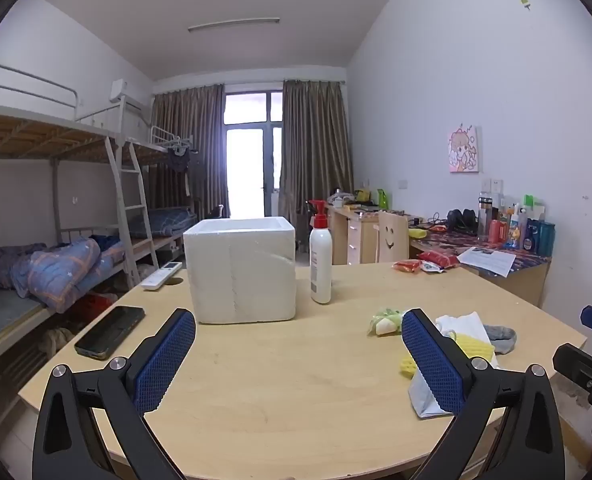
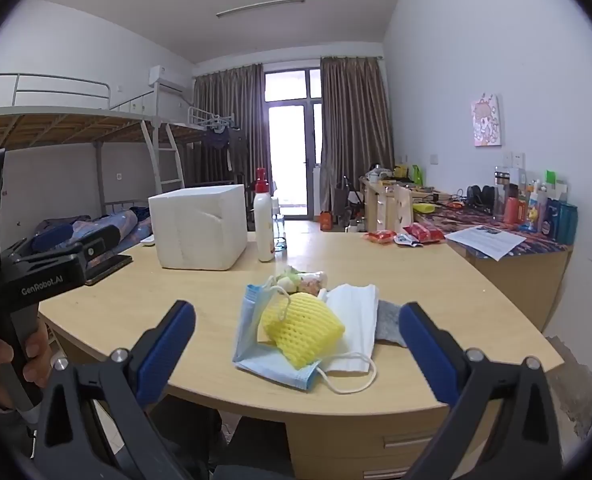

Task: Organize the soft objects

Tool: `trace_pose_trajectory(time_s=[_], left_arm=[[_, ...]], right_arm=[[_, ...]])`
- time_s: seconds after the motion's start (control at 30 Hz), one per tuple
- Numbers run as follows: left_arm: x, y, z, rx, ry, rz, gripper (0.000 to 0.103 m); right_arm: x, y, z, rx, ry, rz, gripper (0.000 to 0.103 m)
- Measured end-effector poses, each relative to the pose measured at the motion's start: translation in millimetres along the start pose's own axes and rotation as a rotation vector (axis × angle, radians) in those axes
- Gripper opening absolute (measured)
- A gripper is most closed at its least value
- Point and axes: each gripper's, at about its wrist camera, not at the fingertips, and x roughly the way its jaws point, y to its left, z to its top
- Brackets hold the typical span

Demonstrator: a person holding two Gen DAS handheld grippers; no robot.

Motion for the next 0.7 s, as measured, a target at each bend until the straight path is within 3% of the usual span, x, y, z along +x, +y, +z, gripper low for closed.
trace_pose_trajectory(time_s=[0.17,0.7], left_arm=[[2.1,0.0,0.5,-0.001,0.035,-0.002,0.103],[-4.4,-5.8,0.7,0.018,0.014,-0.069,0.103]], right_arm=[[-1.5,-0.6,-0.3,-0.009,-0.003,-0.001,0.102],[1.2,-1.1,-2.4,-0.005,0.000,0.003,0.102]])
